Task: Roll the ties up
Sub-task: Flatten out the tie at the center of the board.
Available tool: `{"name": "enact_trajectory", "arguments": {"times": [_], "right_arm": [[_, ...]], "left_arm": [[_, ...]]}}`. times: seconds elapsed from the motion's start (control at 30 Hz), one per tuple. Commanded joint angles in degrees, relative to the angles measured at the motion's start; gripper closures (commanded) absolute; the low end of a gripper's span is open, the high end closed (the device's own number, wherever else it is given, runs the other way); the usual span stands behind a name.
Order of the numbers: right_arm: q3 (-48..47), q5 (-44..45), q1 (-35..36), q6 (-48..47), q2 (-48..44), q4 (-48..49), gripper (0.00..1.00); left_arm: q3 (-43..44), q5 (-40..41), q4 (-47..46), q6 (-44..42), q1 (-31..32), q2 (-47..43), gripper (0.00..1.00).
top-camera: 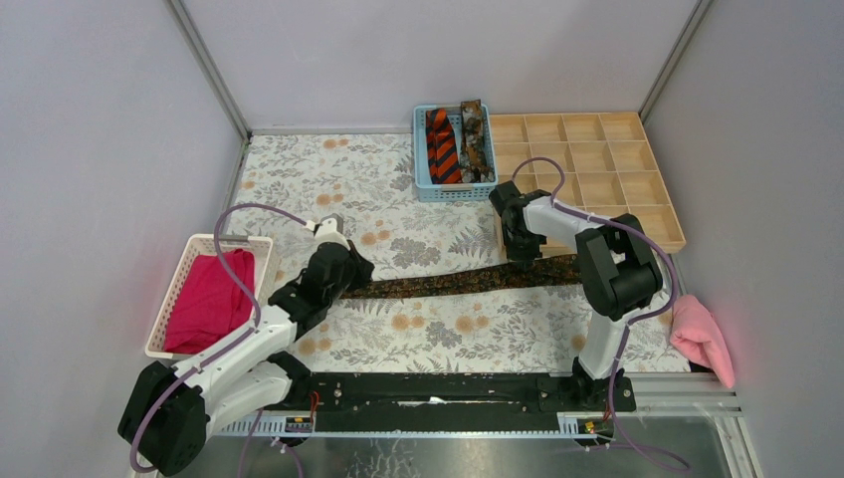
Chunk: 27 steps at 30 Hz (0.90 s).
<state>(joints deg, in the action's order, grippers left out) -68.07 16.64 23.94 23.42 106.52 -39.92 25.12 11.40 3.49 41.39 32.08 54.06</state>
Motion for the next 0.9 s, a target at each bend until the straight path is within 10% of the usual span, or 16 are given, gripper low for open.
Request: {"name": "enact_trajectory", "arguments": {"times": [0.0, 0.4, 0.7, 0.77, 0.87], "right_arm": [[-0.6, -3.1, 0.0, -0.8, 1.4, 4.4, 1.00], [-1.5, -4.9, 5.6, -0.4, 0.5, 4.1, 1.00], [-1.4, 6.0, 6.1, 3.5, -4.9, 1.4, 0.48], [-1.4, 11.3, 5.7, 5.1, -6.9, -1.2, 0.50], [-1.3, 14.0, 2.5, 6.2, -7.8, -4.2, 0.79]], "left_arm": [[-0.2, 1.5, -0.4, -1.4, -0.3, 0.4, 1.00], [0.6, 2.5, 0.3, -0.8, -0.4, 2.2, 1.00], [-0.2, 0.7, -1.7, -0.8, -0.3, 4.2, 1.00], [0.0, 0.3, -2.1, -0.7, -0.3, 5.1, 1.00], [0.4, -0.5, -2.6, -0.7, -0.4, 6.4, 1.00]]}}
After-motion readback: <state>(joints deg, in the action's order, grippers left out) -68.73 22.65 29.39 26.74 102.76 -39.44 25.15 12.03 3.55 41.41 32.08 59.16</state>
